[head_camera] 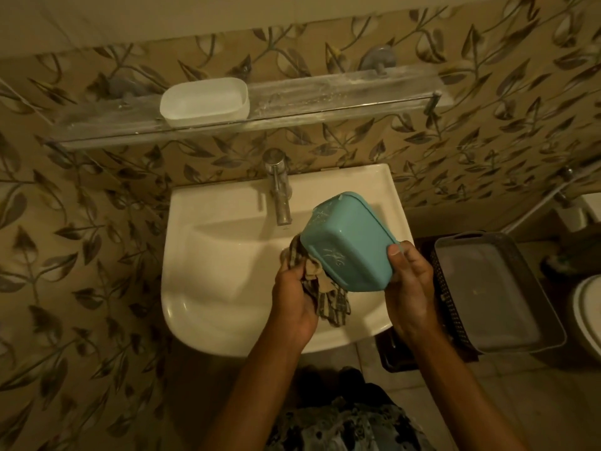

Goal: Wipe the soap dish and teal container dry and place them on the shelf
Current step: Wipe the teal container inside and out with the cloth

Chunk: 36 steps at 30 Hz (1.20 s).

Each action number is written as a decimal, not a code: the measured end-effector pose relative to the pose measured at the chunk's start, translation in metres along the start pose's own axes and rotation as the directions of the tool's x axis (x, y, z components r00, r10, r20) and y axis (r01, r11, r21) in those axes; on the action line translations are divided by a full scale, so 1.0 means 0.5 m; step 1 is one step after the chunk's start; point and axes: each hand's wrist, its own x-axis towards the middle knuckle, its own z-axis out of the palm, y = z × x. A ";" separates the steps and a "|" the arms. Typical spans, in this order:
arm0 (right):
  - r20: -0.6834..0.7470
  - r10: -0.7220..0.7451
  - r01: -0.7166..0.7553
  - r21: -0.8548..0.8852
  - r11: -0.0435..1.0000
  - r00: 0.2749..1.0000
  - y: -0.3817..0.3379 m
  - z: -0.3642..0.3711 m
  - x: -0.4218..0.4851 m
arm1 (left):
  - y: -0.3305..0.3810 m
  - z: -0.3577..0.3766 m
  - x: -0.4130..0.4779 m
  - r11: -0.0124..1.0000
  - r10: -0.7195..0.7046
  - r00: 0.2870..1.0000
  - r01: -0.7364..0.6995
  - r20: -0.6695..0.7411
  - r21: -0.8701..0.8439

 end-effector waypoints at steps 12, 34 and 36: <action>-0.052 0.094 -0.089 0.084 0.992 0.994 -0.007 0.040 0.030 | 0.018 0.002 -0.017 0.756 0.455 0.880 -0.461 0.134 0.464; -0.281 -0.080 0.053 -0.102 0.993 0.957 0.020 0.102 -0.024 | -0.052 0.060 -0.112 -0.271 0.675 0.371 -0.680 0.638 0.682; -0.298 -0.132 0.101 -0.119 0.988 0.945 -0.019 0.124 0.010 | -0.031 0.055 -0.103 -0.196 0.707 0.387 -0.698 0.592 0.689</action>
